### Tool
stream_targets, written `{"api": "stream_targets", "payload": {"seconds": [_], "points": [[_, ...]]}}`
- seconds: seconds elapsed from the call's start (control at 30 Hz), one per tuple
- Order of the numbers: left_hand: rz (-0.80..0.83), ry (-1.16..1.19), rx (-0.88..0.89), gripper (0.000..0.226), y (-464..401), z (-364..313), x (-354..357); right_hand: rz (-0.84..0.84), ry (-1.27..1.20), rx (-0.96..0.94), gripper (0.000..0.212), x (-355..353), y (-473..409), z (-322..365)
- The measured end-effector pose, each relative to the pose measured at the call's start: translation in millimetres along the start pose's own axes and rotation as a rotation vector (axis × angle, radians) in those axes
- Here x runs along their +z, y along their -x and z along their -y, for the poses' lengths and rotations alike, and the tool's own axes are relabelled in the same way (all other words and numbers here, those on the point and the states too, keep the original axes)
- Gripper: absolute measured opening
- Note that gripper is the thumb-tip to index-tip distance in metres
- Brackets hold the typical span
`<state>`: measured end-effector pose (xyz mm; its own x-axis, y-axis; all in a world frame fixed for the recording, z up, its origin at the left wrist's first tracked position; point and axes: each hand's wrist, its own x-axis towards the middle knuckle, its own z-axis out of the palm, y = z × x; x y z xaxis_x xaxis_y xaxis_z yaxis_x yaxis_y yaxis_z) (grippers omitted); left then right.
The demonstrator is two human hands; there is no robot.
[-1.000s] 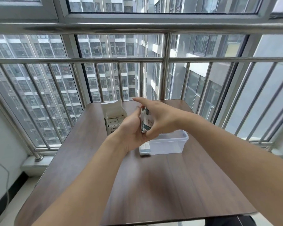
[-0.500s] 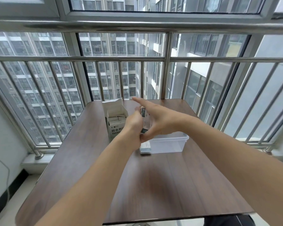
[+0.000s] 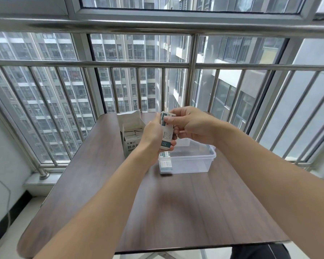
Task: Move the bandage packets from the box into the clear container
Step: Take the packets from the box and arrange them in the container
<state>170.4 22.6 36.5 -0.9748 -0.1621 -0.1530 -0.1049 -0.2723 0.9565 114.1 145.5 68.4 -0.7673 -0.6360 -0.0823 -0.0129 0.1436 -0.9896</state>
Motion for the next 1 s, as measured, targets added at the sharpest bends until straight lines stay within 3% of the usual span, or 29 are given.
{"api": "stream_targets", "payload": {"seconds": [0.2, 0.4, 0.6, 0.8, 0.87, 1.0], "points": [[0.004, -0.031, 0.026, 0.064, -7.0, 3.2, -3.1, 0.115, -0.095, 0.168, 0.027, -7.3, -2.1, 1.9], [-0.035, -0.105, 0.056, 0.069, -12.4, 4.2, -4.1, 0.139, 0.031, 0.168, 0.020, -4.1, -2.4, 1.9], [-0.029, -0.253, 0.151, 0.063, -9.0, 4.0, -17.1, 0.094, -0.038, 0.184, 0.019, -10.3, -10.3, -7.8], [-0.365, -0.599, 0.703, 0.032, 0.3, 39.4, -44.5, 0.048, 0.098, 0.396, 0.021, -41.8, -18.9, -21.5], [-0.422, -0.622, 0.745, 0.022, 0.3, 54.8, -46.7, 0.063, 0.211, 0.492, 0.015, -40.1, -24.7, -30.8], [-0.494, -0.592, 0.669, 0.013, -0.2, 82.7, -44.5, 0.048, 0.347, 0.638, 0.008, -30.9, -38.0, -45.8]]}}
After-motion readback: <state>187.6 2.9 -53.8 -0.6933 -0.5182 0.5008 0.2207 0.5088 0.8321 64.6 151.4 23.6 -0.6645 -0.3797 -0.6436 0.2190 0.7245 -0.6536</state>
